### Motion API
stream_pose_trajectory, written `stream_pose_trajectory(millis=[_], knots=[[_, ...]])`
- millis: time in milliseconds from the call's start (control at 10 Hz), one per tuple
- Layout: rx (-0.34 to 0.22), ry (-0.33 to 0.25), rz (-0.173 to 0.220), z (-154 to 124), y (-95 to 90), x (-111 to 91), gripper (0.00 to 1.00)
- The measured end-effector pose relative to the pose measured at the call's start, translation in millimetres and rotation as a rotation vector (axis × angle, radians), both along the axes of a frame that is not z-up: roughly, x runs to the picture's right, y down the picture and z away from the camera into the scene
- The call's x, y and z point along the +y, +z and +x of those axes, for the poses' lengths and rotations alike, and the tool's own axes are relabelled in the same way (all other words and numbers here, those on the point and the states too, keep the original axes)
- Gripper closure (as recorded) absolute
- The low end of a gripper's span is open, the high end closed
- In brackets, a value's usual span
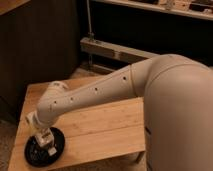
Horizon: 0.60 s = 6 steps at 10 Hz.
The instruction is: Place the bottle in the ceramic bowl
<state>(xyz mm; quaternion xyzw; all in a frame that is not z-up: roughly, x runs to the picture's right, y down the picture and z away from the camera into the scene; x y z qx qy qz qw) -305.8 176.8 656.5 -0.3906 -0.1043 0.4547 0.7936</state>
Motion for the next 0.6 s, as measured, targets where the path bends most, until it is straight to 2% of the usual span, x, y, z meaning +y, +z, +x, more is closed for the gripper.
stream_pose_trajectory(millis=[300,500,600], knots=[[-0.047,0.012,0.049,-7.2,25.7,30.9,0.45],[-0.053,0.007,0.069,-13.8,30.3,37.0,0.26],[-0.038,0.008,0.066,-13.0,33.0,35.2,0.21]])
